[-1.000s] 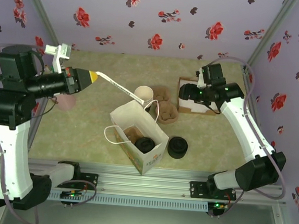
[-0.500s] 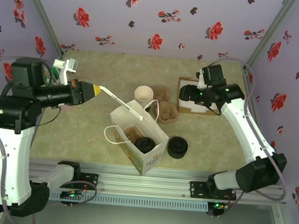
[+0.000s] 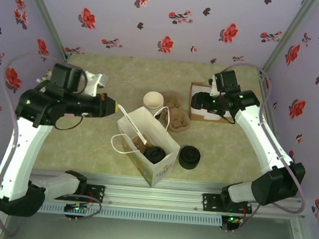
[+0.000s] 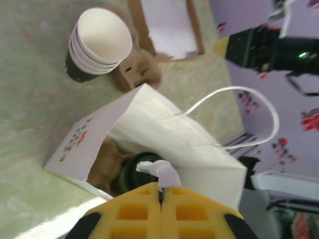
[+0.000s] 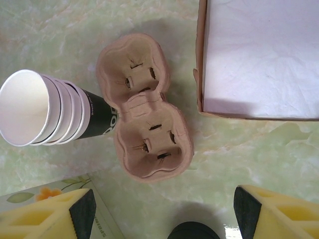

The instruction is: Pack the takeout coffee

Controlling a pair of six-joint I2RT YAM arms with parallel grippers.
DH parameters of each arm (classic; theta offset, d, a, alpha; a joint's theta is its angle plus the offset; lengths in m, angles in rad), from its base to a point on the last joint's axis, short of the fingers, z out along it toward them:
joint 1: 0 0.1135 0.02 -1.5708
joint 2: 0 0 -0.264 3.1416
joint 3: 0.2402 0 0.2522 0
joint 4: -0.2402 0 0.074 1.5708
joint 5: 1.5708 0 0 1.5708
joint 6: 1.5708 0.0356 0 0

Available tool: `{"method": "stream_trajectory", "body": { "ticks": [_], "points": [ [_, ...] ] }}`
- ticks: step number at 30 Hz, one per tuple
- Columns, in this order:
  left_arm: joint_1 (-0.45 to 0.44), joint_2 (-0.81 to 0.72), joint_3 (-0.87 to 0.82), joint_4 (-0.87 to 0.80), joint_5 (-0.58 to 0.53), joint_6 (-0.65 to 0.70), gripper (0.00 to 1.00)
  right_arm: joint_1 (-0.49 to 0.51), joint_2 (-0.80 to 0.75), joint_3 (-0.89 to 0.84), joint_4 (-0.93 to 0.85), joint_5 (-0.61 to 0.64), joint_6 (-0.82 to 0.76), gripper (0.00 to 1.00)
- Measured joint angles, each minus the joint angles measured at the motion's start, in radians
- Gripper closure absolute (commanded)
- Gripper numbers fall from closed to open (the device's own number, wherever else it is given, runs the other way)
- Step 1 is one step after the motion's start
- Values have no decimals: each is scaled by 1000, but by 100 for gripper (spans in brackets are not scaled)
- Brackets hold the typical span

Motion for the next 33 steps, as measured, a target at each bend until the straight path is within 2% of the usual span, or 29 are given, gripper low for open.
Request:
{"method": "stream_trajectory", "body": {
  "ticks": [5,6,7,8,13,16,22,28,33],
  "points": [
    [-164,88,0,-4,-140,0,100,0,12,0,11,0,0,25],
    [-183,104,1,-6,-157,0,96,0,16,0,14,0,0,24],
    [-204,124,1,-6,-178,0,86,0,20,0,16,2,0,24],
    [-218,140,2,-6,-194,3,80,0,26,0,19,6,0,25],
    [-245,164,15,-13,-237,10,64,-11,62,0,19,33,0,25],
    [-264,173,50,-16,-246,16,59,-22,95,8,19,48,0,25],
    [-270,194,111,-23,-294,27,40,-36,172,73,19,79,0,25],
    [-242,200,168,-19,-366,49,2,-55,283,175,2,129,-3,25],
    [-146,211,168,15,-379,50,1,-69,420,269,-29,193,-13,25]
  ]
}}
